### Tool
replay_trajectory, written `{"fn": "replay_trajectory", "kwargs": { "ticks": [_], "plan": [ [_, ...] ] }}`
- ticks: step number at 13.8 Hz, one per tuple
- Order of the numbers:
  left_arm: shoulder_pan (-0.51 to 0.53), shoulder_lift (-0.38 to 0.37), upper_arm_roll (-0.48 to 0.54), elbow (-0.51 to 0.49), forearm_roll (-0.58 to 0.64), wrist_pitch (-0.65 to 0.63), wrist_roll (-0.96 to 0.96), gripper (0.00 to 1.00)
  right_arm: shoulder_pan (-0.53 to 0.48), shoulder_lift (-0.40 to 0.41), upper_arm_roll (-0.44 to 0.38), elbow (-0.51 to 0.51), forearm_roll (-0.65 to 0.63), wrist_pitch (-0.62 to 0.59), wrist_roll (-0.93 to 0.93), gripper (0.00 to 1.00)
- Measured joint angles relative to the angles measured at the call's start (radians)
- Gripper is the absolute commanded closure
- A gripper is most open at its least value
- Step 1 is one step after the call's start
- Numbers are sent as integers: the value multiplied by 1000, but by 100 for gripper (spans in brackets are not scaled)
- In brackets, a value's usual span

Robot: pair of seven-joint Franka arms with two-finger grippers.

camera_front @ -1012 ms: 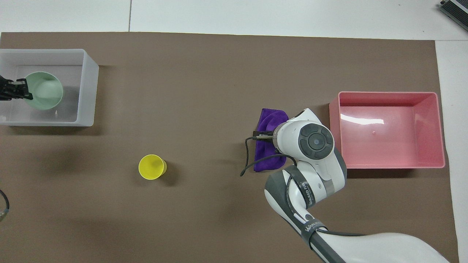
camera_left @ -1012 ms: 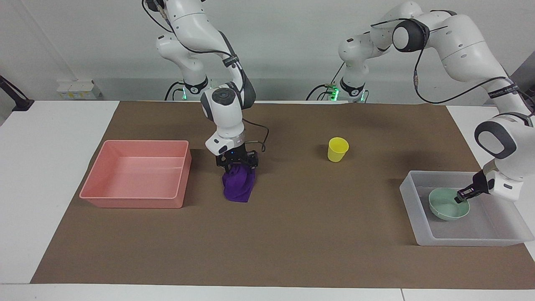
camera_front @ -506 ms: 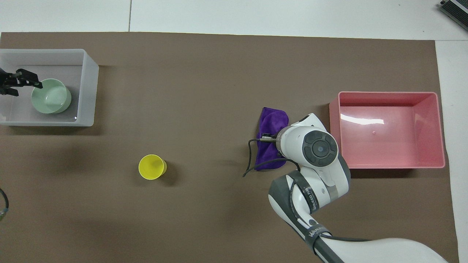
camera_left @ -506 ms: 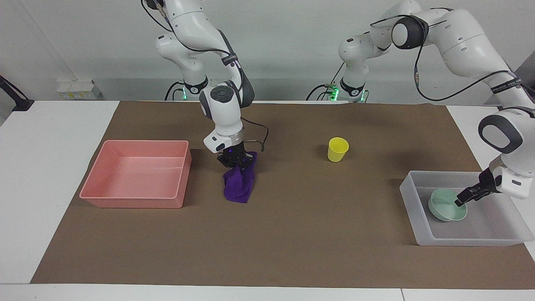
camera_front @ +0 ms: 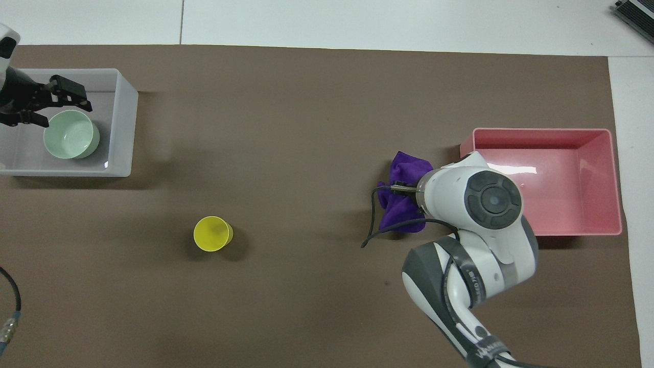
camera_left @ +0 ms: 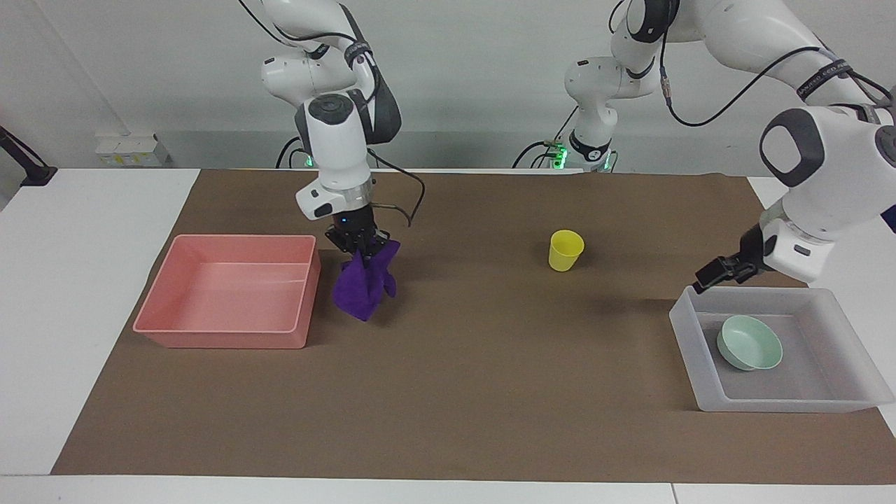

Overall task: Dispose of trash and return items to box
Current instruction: 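Drop the cloth in the pink box while the left gripper grasps the cup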

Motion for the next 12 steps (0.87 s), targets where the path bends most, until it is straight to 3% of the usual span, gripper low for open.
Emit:
{"fn": "replay_trajectory", "kwargs": {
  "ticks": [3,8,11,12],
  "plan": [
    [-80,-75,-1,-145,-1,-26,-8,0,-95,-82,-2,11,-6,-47,-42,100],
    [-193,-302,-6,-606,-35,239,-9,0,-243,-98,-4,1,-6,-51,-129,100],
    [-256,-329,-7,-748,-35,327,-19,0,-330,-87,-5,-22,-6,-51,-162,100],
    [-261,-328,-8,-779,-35,359,-19,6,-351,-78,-5,-29,-6,-51,-163,92]
  ]
}}
